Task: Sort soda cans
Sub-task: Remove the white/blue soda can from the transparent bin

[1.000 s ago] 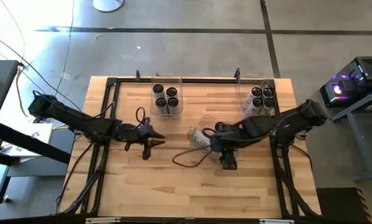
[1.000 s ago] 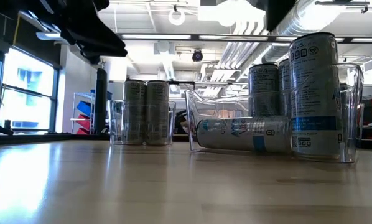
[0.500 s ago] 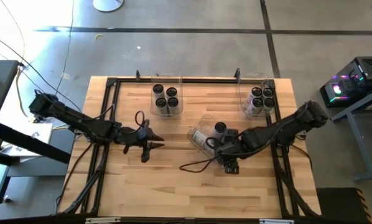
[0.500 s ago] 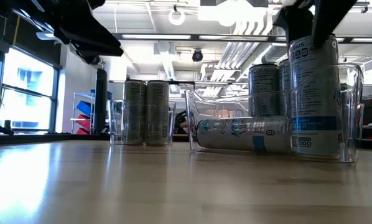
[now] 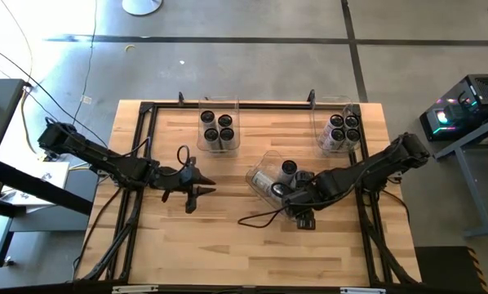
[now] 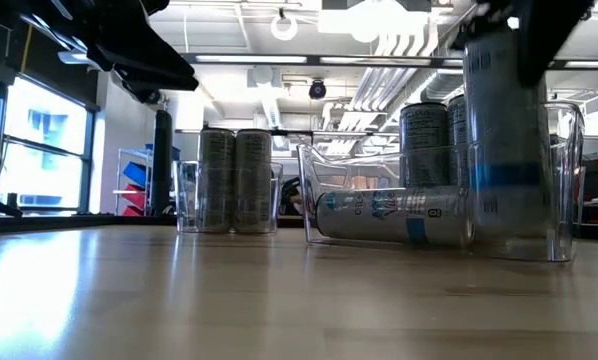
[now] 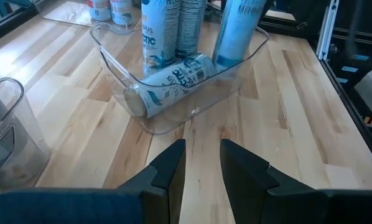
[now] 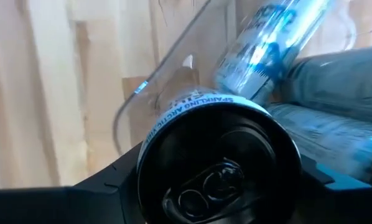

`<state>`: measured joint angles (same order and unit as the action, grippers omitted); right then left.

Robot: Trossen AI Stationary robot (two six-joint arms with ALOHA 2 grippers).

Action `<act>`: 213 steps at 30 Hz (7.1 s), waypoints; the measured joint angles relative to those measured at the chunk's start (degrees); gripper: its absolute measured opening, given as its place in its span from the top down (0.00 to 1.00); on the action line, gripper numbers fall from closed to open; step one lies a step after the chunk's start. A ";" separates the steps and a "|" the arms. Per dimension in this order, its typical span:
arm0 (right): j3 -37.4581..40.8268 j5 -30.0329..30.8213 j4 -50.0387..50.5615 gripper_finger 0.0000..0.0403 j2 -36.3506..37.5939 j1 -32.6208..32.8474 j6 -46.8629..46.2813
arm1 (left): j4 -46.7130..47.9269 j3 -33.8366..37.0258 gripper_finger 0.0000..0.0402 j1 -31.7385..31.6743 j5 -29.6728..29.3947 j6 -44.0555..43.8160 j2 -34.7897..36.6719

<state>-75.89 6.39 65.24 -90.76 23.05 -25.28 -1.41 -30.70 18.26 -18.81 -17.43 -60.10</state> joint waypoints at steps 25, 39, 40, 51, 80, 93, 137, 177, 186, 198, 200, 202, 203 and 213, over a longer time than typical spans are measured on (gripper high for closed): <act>-42.33 0.97 5.57 0.41 -24.79 2.90 15.28 | 6.66 -0.07 0.77 1.38 0.52 -10.93 0.14; -58.33 -3.46 10.59 0.41 -42.63 -1.17 29.22 | 10.52 -0.07 0.77 2.12 0.68 -13.95 0.17; -58.24 -3.62 10.62 0.41 -42.66 -1.40 29.48 | 10.62 -0.07 0.77 2.12 0.68 -13.97 0.17; -58.27 -6.52 10.37 0.23 -42.51 -2.99 28.69 | 10.62 -0.07 0.77 2.21 0.66 -14.01 0.22; -19.65 13.16 2.43 0.18 -15.97 -9.25 7.02 | 11.05 -0.04 0.77 5.18 -3.45 -13.42 0.13; -6.42 8.82 -15.68 0.18 -15.32 -16.64 4.31 | 10.70 -0.04 0.77 5.16 -5.07 -13.42 0.11; 3.38 2.78 -26.79 0.40 -15.67 -18.47 1.33 | 10.58 -0.04 0.77 5.16 -5.49 -13.46 0.11; 21.30 40.04 -83.38 0.41 3.75 2.54 28.00 | -34.51 0.00 0.66 3.49 -0.47 13.84 -6.94; 28.13 38.40 -101.63 0.41 3.70 2.47 34.21 | -51.30 -1.84 0.28 -3.92 2.15 20.76 -16.54; 28.04 37.93 -103.26 0.41 3.65 2.46 35.83 | -52.99 -11.62 0.14 -7.41 7.61 17.02 -26.69; 28.04 37.62 -103.66 0.41 3.65 2.45 35.88 | -53.02 -12.75 0.14 -7.39 7.72 17.03 -27.99; 28.04 37.51 -103.66 0.41 3.65 2.45 36.13 | -52.63 -13.30 0.14 -7.39 8.48 17.16 -28.91; 28.04 37.49 -103.66 0.41 3.65 2.45 36.23 | -52.64 -13.67 0.14 -7.39 9.19 17.50 -29.44; 27.99 37.35 -103.63 0.40 3.65 2.49 36.50 | -52.30 -14.65 0.31 -7.43 13.12 17.57 -29.20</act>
<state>-47.90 43.73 -38.39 -87.11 25.54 11.22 -53.71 -45.35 10.83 -5.69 0.14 -89.30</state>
